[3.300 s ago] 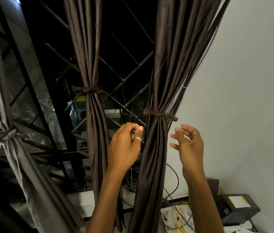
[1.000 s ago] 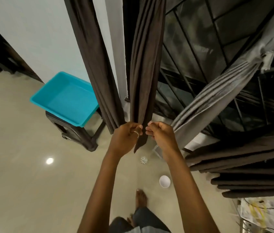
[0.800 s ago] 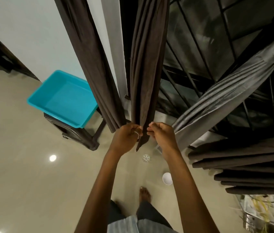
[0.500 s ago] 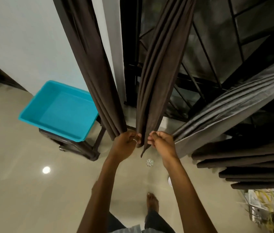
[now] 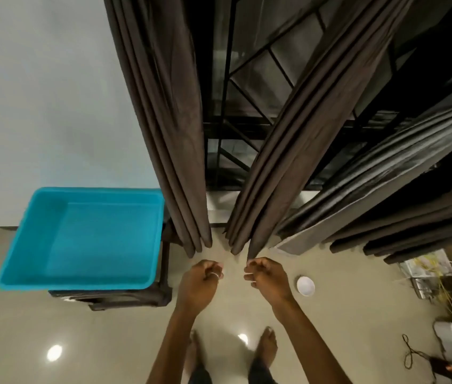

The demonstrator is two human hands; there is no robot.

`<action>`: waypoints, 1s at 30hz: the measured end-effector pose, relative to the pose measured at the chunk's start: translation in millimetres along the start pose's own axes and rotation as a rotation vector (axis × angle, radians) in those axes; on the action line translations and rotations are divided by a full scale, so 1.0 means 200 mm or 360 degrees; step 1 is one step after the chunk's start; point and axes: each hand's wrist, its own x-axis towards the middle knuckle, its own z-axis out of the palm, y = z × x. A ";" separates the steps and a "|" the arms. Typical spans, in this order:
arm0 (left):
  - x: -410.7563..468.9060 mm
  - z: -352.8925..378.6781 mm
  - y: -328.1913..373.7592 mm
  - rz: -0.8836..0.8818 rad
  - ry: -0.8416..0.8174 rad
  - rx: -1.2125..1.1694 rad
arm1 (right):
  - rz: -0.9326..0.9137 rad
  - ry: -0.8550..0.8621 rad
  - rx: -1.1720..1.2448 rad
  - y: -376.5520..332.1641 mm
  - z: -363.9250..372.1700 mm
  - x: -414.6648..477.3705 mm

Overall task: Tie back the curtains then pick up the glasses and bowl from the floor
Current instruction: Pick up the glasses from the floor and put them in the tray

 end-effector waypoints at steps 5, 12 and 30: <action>0.21 0.19 -0.24 -0.0067 -0.0110 0.0130 | 0.0110 -0.0010 -0.0095 0.24 0.07 0.24; 0.68 0.61 -0.76 -0.0617 -0.0161 -0.0341 | 0.0156 -0.0197 -0.0463 0.81 0.28 0.79; 1.72 1.33 -1.80 -0.0448 -0.0276 0.0406 | 0.0031 -0.0348 -0.0947 1.91 0.66 1.99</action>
